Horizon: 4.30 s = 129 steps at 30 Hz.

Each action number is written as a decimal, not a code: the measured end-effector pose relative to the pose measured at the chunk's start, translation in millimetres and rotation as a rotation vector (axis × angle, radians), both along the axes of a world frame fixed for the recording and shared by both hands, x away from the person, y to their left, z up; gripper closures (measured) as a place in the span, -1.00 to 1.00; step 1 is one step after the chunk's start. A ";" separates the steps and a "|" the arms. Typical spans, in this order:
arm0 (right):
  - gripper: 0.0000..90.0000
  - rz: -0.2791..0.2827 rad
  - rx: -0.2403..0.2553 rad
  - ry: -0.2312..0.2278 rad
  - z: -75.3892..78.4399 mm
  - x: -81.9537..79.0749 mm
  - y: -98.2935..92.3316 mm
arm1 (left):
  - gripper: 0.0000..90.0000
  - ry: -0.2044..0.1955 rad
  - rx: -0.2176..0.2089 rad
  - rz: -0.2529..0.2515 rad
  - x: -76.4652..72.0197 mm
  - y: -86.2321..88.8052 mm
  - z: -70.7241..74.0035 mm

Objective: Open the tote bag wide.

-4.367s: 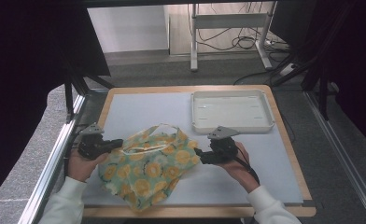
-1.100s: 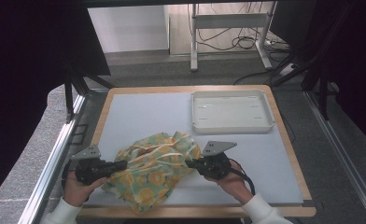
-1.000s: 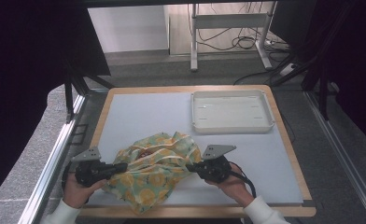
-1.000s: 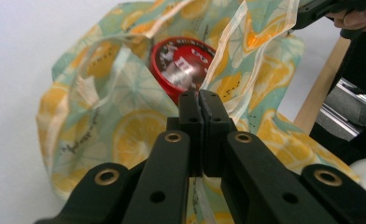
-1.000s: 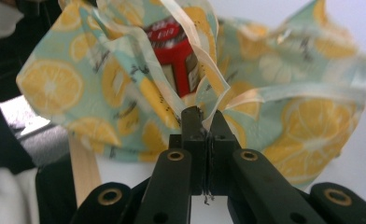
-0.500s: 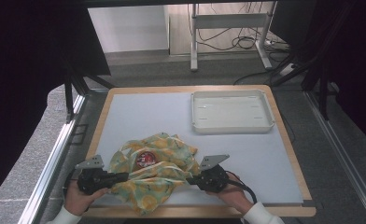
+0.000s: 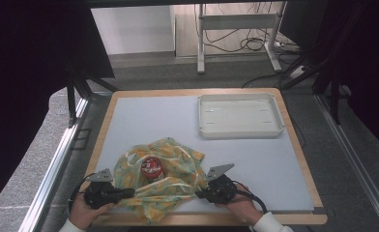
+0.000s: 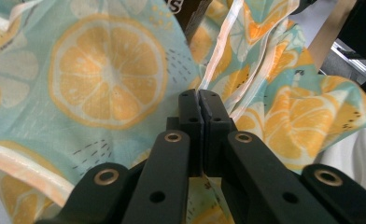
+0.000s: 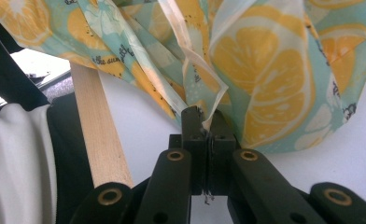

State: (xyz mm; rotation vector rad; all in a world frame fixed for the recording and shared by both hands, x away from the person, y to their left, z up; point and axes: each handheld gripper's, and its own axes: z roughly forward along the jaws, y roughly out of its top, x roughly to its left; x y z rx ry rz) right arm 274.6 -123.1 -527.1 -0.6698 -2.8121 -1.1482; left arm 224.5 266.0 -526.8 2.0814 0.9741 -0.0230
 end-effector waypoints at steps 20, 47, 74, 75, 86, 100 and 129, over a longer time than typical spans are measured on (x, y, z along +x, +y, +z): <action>0.22 -0.039 0.002 -0.081 3.0 -1.8 -1.5 | 0.16 -0.055 0.007 0.048 3.6 3.1 4.1; 0.74 -0.110 0.156 -0.239 80.5 26.7 4.5 | 0.94 -0.159 -0.020 0.089 25.4 0.2 54.8; 0.94 0.035 -0.048 -0.064 15.9 41.9 97.3 | 1.00 -0.020 0.201 0.056 68.1 -22.4 8.5; 0.94 0.041 -0.052 -0.060 14.3 40.4 97.7 | 1.00 -0.019 0.201 0.056 69.9 -21.9 8.1; 0.97 0.105 -0.050 -0.036 7.4 30.4 94.2 | 1.00 -0.017 0.193 0.078 79.8 -22.0 3.1; 0.97 0.256 -0.048 -0.025 -1.8 4.0 97.1 | 1.00 -0.046 0.231 0.127 102.6 -35.0 -1.6; 0.97 0.063 0.060 -0.117 46.7 34.1 70.8 | 1.00 -0.112 0.111 0.139 80.8 -20.9 29.1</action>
